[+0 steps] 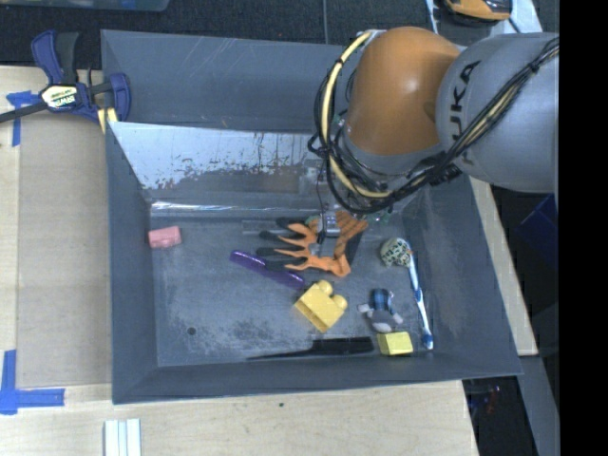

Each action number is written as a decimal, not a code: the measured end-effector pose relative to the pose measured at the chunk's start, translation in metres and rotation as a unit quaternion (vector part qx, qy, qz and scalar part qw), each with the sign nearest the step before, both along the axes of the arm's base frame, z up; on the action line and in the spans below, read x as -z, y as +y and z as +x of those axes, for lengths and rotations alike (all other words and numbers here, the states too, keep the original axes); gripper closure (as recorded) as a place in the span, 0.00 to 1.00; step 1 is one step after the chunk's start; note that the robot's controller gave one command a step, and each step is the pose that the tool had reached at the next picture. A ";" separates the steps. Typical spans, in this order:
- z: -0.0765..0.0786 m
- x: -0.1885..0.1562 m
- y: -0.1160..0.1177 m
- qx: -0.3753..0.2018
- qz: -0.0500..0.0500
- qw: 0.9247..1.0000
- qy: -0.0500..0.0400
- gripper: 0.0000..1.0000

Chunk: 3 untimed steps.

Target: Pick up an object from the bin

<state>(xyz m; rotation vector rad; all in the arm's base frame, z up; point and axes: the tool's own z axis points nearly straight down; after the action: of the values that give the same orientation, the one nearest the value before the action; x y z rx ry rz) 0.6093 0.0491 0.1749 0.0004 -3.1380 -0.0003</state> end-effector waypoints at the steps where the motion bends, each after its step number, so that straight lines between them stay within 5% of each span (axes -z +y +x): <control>1: 0.002 -0.004 0.000 0.000 0.000 1.000 -0.004 0.00; 2: 0.016 0.074 -0.048 -0.035 0.000 0.999 -0.007 0.00; 3: 0.011 0.104 -0.048 -0.009 0.000 1.000 -0.007 0.00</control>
Offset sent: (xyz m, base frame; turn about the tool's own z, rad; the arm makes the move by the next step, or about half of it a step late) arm 0.0181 -0.0648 -0.1049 -0.0919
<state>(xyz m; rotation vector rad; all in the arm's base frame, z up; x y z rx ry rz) 0.6200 0.0006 0.0710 0.0297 -3.1516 -0.0014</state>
